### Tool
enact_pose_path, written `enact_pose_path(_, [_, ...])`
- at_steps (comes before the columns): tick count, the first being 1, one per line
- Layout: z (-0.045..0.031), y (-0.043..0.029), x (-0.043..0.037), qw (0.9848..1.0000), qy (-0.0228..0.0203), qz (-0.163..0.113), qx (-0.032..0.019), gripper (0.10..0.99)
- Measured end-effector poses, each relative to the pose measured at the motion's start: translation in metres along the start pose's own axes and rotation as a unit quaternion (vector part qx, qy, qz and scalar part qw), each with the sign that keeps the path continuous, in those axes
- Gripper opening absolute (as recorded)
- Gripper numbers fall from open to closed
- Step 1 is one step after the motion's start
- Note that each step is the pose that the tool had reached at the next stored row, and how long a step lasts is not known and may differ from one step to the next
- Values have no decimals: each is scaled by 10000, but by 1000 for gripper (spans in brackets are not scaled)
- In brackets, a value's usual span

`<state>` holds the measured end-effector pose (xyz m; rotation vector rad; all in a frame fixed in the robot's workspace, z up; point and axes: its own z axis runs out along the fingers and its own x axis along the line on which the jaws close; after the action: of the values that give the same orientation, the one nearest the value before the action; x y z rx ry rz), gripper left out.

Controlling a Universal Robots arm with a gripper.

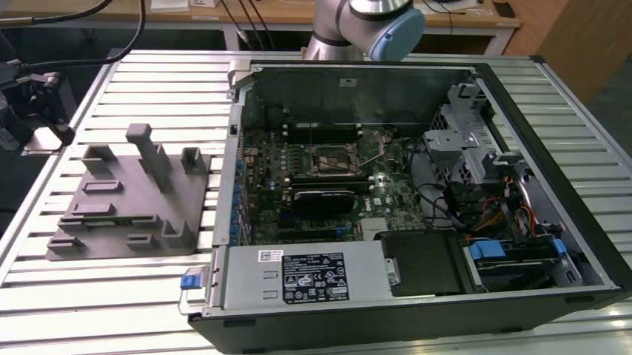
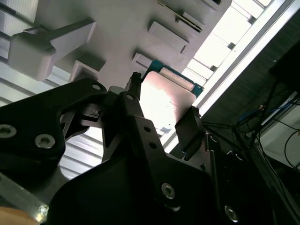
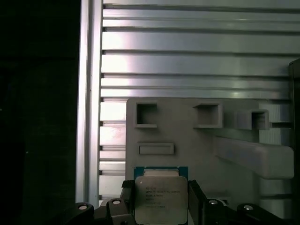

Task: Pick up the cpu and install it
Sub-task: 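Pick up the cpu and move it towards the insertion slot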

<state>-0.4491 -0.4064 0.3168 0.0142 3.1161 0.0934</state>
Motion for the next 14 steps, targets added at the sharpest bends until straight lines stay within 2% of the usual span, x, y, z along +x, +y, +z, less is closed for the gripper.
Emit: enact_pose_path(14, [-240, 14, -6, 10000, 0, 0, 0, 541])
